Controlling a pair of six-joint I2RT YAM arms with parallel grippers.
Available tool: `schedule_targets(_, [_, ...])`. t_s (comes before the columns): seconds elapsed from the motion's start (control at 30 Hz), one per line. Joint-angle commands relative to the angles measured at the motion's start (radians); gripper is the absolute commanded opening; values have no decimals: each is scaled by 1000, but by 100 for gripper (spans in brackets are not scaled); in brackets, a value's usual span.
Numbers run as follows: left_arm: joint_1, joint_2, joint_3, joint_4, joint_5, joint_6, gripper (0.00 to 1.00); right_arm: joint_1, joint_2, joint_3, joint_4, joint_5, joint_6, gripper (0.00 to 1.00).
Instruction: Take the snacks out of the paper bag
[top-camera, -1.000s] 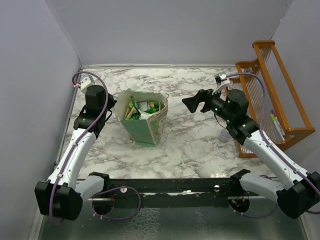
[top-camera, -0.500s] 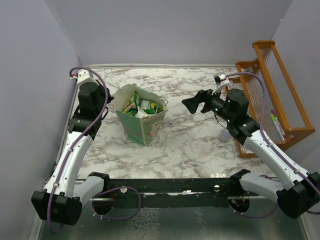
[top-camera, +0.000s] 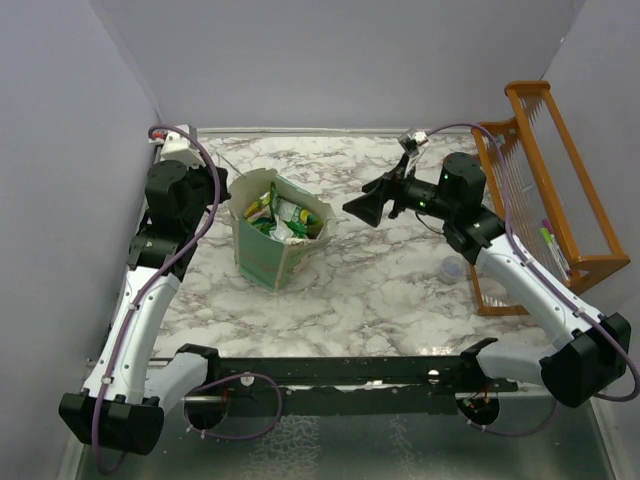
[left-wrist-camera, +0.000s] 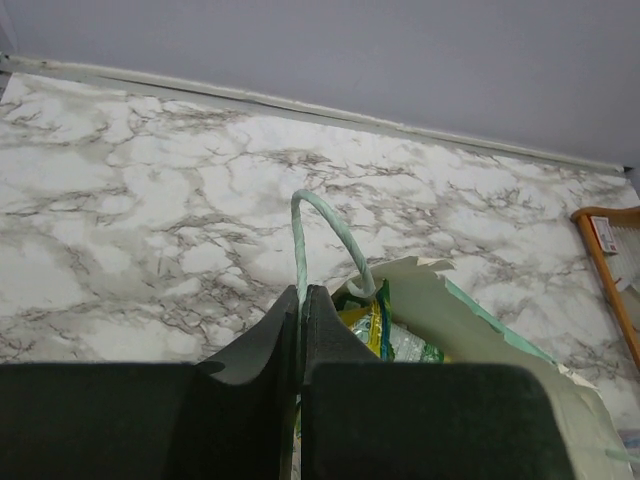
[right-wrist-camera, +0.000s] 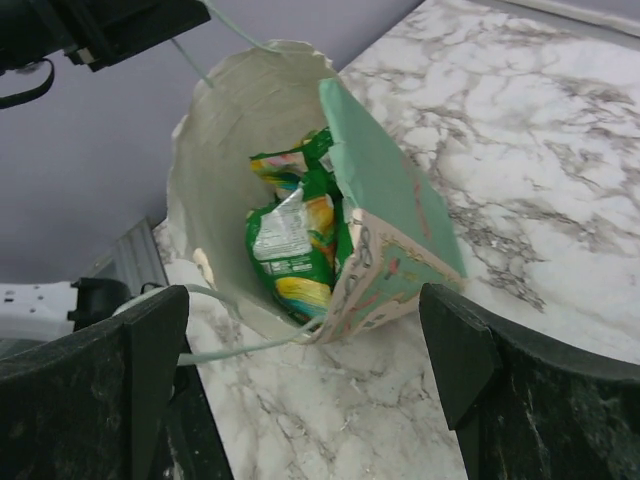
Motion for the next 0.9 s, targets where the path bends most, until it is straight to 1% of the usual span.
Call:
schedule_targets(0.0, [7, -53, 48, 138, 171, 34, 0, 2, 57, 108, 7, -183, 12, 99])
schedule_targets(0.07, [6, -57, 39, 164, 270, 29, 0, 17, 81, 149, -16, -207, 4, 99])
schedule_targets(0.13, [6, -58, 31, 192, 338, 18, 0, 47, 101, 178, -35, -212, -2, 100])
schedule_targets(0.23, [6, -54, 27, 219, 414, 1, 0, 102, 119, 207, -74, -196, -10, 95])
schedule_targets(0.3, [6, -51, 21, 238, 449, -22, 0, 134, 116, 200, -92, -188, -12, 91])
schedule_targets(0.47, [6, -44, -1, 304, 550, -78, 0, 164, 105, 129, -141, -144, 18, 89])
schedule_targets(0.53, [7, -40, -11, 341, 587, -111, 0, 166, 113, 129, -186, -108, 49, 88])
schedule_targets(0.6, [6, -33, -19, 375, 618, -150, 0, 167, 124, 148, -230, -72, 79, 83])
schedule_targets(0.63, [6, -29, -23, 393, 632, -171, 0, 168, 128, 157, -236, -51, 103, 76])
schedule_targets(0.67, [6, -25, -27, 409, 639, -189, 0, 171, 133, 163, -242, -25, 132, 74])
schedule_targets(0.77, [6, -14, -34, 452, 663, -241, 0, 202, 134, 152, -206, 56, 236, 74])
schedule_targets(0.83, [6, -5, -36, 464, 683, -267, 0, 254, 143, 150, -188, 130, 285, 74])
schedule_targets(0.87, [6, -3, -40, 474, 695, -279, 0, 280, 153, 153, -187, 179, 310, 72])
